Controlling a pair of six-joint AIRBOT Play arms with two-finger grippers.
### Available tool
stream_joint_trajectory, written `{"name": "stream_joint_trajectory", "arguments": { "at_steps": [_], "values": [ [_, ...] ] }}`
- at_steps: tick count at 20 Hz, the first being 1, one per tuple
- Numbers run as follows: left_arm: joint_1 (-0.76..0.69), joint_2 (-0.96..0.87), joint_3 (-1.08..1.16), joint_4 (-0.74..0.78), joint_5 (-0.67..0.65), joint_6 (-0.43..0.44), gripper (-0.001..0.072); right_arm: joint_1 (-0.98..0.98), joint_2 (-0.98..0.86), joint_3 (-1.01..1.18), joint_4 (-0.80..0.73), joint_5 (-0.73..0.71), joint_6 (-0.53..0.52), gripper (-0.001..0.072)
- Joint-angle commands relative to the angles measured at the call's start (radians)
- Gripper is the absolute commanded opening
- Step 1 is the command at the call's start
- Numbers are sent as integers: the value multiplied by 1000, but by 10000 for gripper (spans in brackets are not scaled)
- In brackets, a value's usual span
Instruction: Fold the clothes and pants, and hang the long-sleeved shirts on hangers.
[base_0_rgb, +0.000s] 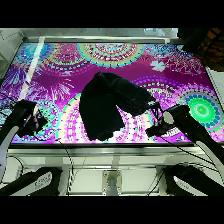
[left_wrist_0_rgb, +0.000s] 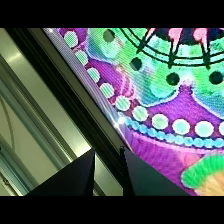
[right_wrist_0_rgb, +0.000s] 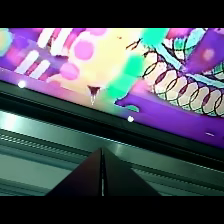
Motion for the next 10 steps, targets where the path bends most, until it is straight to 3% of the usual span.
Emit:
{"name": "stream_joint_trajectory", "arguments": {
  "at_steps": [1, 10],
  "values": [
    [0, -2, -1, -1, 0, 0, 207, 0, 1, 0, 0, 0, 0, 13],
    [0, -13, -1, 0, 0, 0, 207, 0, 1, 6, 1, 0, 0, 13]
  ]
}}
